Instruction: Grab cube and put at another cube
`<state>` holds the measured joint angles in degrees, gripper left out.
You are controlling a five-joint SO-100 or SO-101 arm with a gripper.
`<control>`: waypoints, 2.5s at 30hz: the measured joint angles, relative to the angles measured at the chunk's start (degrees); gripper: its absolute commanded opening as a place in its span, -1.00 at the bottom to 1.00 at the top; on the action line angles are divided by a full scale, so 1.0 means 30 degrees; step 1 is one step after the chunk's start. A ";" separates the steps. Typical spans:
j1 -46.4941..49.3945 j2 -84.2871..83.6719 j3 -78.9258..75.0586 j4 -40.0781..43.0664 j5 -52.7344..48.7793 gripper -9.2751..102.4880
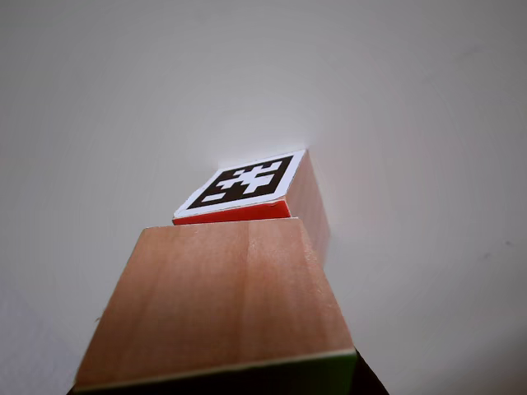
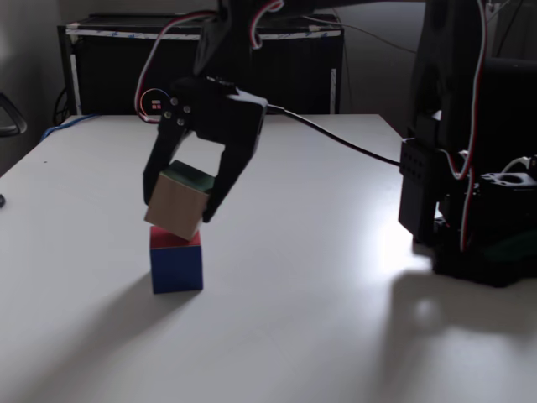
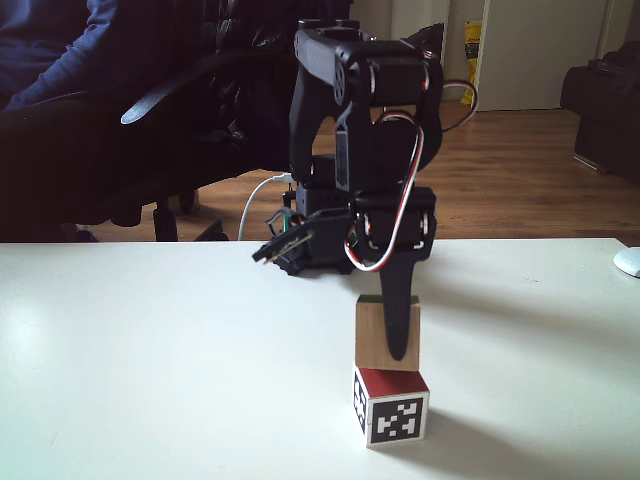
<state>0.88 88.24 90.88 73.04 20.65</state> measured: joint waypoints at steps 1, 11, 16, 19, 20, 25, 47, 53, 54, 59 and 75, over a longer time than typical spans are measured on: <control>0.0000 -0.0088 -0.0146 0.0000 0.0000 -0.60; 0.0498 -0.0762 -0.0938 0.0146 0.0000 -0.59; 0.0410 -0.1084 -0.1025 0.0146 0.0000 -0.59; 0.0439 -0.1230 -0.1055 0.0146 0.0000 -0.59; 0.0439 -0.1348 -0.1113 0.0146 0.0000 -0.59; 0.0469 -0.1641 -0.1436 0.0146 0.0000 -0.59; 0.0967 -0.1729 -0.1582 0.0791 0.0146 -0.22; 0.1113 -0.1729 -0.1553 0.1055 0.0322 -0.16; 0.1113 -0.1758 -0.1553 0.1143 0.0322 -0.14; 0.1143 -0.1758 -0.1553 0.1172 0.0586 -0.12; 0.1582 -0.1729 -0.1553 0.1846 0.0791 -0.06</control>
<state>5.62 83.06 86.22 78.57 23.03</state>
